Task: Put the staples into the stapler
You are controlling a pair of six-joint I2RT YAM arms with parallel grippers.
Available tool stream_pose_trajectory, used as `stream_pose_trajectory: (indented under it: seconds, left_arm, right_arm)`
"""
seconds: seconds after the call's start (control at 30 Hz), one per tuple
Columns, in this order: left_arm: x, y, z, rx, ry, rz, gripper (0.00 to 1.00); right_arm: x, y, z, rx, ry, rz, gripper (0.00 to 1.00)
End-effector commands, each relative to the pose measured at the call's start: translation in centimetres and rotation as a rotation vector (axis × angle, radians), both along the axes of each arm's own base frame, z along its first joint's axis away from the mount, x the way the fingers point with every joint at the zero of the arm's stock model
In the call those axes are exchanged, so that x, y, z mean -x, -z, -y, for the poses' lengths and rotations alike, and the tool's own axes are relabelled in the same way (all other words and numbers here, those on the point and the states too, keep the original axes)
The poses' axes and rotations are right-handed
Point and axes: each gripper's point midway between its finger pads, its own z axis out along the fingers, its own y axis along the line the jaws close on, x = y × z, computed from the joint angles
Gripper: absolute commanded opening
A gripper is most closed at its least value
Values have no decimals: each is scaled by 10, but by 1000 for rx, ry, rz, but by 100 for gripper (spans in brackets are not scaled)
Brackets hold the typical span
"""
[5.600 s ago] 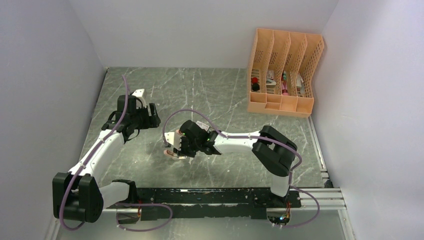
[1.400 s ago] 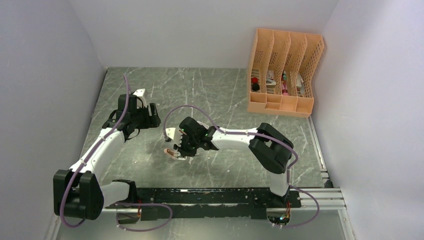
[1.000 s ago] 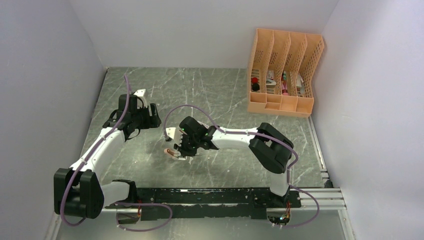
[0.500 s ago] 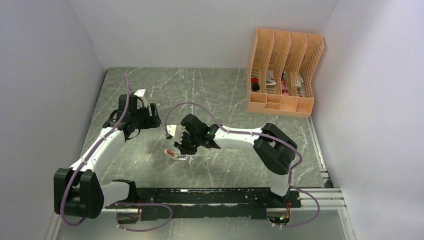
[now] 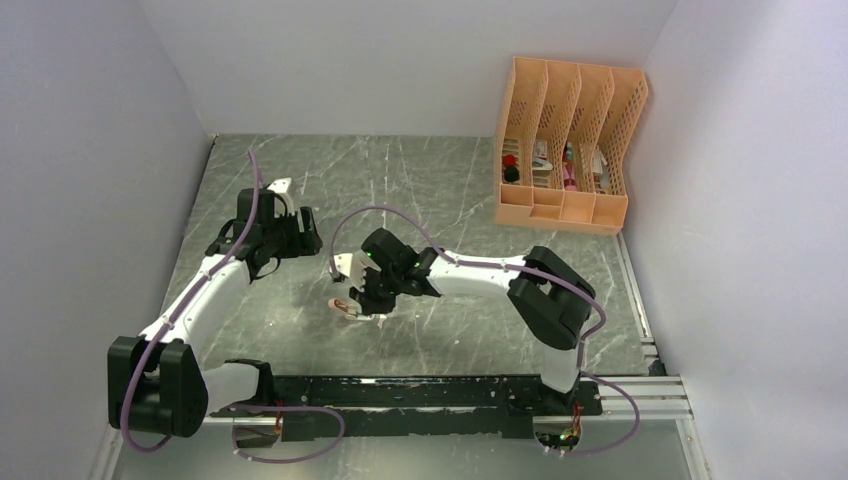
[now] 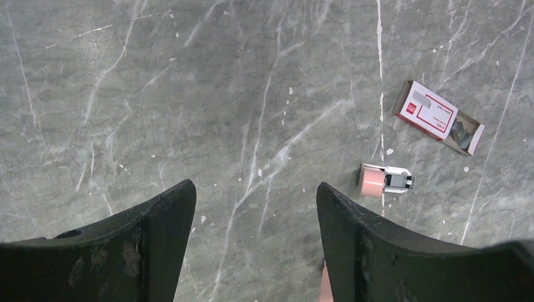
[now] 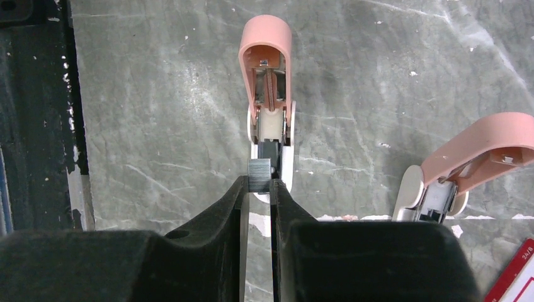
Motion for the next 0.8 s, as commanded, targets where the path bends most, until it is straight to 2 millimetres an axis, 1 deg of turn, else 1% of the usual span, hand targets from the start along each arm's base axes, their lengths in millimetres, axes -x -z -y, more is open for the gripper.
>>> stream_pose_trajectory:
  seconds: [0.0, 0.3, 0.77]
  left_arm:
    - [-9, -15, 0, 10, 6, 33, 75]
    - [-8, -16, 0, 9, 7, 35, 75]
    - [-8, -15, 0, 9, 6, 32, 75]
  right_arm:
    - [-1, 2, -4, 9, -19, -13, 9]
    - [-9, 7, -7, 24, 22, -10, 9]
    - [-11, 16, -3, 55, 40, -11, 9]
